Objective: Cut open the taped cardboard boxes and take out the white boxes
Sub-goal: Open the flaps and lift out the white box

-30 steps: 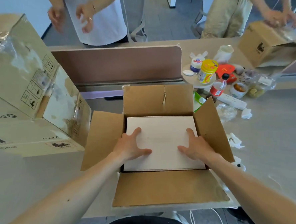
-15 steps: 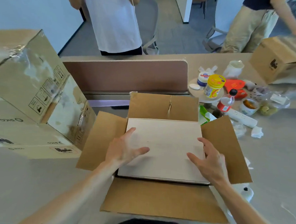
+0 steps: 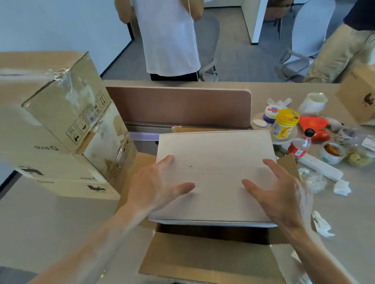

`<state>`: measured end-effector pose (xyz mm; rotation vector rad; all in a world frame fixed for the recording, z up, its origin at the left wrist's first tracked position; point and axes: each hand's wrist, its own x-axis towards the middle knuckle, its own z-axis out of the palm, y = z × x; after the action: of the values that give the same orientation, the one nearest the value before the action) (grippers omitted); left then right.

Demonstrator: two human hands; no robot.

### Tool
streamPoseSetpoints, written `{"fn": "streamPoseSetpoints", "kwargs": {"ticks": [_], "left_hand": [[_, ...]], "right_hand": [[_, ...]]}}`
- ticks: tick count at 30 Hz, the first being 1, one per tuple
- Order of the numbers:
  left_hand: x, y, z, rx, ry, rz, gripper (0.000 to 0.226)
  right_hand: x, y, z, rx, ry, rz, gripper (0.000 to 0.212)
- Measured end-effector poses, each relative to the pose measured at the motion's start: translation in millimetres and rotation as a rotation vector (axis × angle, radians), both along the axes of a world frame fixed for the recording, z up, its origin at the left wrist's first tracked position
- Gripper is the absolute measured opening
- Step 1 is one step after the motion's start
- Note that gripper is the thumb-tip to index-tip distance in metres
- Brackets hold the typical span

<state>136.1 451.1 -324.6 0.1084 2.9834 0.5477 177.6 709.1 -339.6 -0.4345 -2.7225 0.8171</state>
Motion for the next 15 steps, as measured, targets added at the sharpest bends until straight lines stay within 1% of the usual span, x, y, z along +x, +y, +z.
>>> {"fn": "streamPoseSetpoints", "kwargs": {"ticks": [3,5,7,9,12,15], "left_hand": [[16,-14,-3,0.166,-0.004,0.099,0.107],[29,-24,-4,0.292,0.027,0.185,0.116],[41,-35,-2,0.365,0.086,0.254,0.118],[56,-47,2,0.402,0.110,0.314,0.117],[86,-62,7,0.443,0.090,0.432,0.110],[119,-77,11,0.424,0.073,0.545,0.110]], "right_hand": [[-2,-9,18,-0.014,0.064,0.058,0.073],[-3,-18,26,-0.023,0.106,0.118,0.076],[-5,-29,31,0.005,0.115,0.160,0.070],[-5,-42,32,0.023,0.125,0.221,0.068],[-3,-64,35,0.013,0.125,0.351,0.073],[-2,-92,37,0.032,0.131,0.449,0.068]]}}
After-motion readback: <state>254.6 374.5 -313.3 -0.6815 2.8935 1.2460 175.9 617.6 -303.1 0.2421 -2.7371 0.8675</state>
